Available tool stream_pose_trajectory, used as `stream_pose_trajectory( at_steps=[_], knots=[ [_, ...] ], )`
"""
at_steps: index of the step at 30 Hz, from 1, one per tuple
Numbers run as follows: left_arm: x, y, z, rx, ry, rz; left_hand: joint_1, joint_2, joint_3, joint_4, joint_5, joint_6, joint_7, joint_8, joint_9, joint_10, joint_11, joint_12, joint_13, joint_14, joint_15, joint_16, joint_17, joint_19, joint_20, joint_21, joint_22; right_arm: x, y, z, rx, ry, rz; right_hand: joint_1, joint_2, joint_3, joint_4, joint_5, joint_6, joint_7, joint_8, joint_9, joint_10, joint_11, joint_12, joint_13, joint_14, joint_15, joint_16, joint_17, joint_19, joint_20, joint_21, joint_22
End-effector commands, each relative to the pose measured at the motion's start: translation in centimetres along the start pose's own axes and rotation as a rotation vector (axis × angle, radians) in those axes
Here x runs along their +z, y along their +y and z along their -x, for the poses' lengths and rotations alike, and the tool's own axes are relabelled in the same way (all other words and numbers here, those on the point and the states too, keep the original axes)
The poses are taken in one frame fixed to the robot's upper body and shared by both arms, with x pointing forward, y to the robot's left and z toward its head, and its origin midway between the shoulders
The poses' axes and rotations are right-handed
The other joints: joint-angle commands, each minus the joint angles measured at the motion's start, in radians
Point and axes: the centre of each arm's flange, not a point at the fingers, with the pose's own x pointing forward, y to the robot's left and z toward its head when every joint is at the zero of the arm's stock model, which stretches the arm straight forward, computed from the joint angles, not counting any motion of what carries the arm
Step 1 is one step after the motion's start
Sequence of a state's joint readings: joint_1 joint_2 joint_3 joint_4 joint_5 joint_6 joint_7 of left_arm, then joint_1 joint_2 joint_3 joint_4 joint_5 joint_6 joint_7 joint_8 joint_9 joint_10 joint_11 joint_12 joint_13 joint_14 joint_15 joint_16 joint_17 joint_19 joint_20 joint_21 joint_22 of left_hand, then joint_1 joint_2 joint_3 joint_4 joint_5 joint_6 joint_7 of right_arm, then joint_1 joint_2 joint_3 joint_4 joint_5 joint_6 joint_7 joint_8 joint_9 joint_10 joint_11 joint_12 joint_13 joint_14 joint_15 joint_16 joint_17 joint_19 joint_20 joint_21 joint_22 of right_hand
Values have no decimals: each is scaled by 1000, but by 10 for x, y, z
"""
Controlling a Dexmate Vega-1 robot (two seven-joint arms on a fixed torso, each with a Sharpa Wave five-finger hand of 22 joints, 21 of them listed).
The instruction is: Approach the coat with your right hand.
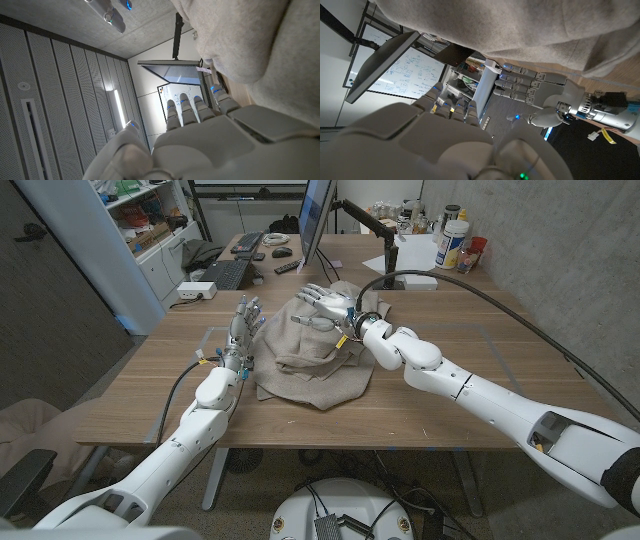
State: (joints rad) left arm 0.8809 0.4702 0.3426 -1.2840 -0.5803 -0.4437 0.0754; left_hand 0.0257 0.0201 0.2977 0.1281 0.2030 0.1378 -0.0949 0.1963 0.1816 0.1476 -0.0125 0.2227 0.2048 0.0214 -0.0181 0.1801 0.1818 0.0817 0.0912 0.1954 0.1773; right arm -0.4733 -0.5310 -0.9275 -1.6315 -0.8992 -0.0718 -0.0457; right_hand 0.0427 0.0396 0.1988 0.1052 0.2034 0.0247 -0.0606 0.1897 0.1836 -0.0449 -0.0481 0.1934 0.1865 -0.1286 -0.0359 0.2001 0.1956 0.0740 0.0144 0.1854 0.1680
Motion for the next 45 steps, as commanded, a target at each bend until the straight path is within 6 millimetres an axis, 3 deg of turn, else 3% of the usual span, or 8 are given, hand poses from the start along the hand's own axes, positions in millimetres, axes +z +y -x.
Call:
stream_pose_trajectory(
  at_steps=[1, 7, 45],
  knots=[
    [0, 2, 0, -1, -4, 7, 4, 3, -3, 1, 5, 9, -3, -1, 3, 7, -6, 6, 2, -2, 0, 8, 0, 1, -1, -1, -1, 5, 4, -4, -2, -10, -8, -8, 4, -1, -1, 2, -18, -8, -2, 6, -12, -2, -2, 3, -10, -44, -2, 2, 1, 10, -2, -1],
    [0, 2, 0, -1, -6, 8, 4, 4, -3, 1, 5, 10, -3, -1, 3, 6, -5, 5, 2, -1, 1, 8, 0, 1, -1, -1, -1, 8, 7, -7, 5, -15, 1, -8, 4, -3, 0, 3, -15, -7, 2, 6, 20, -8, 10, 3, -3, -49, 2, 2, 2, 11, -1, -1],
    [1, 6, 3, 29, -9, 20, 6, 4, -6, -1, 5, 6, -2, -3, 3, 15, -8, 8, 2, -1, -1, 8, 0, 0, 1, -2, -1, 17, 22, -21, 10, -27, -31, -9, 5, -6, 2, 3, -16, -7, 3, 6, -12, -3, -2, 3, -9, -44, -1, 1, -1, 9, -1, -1]
  ],
)
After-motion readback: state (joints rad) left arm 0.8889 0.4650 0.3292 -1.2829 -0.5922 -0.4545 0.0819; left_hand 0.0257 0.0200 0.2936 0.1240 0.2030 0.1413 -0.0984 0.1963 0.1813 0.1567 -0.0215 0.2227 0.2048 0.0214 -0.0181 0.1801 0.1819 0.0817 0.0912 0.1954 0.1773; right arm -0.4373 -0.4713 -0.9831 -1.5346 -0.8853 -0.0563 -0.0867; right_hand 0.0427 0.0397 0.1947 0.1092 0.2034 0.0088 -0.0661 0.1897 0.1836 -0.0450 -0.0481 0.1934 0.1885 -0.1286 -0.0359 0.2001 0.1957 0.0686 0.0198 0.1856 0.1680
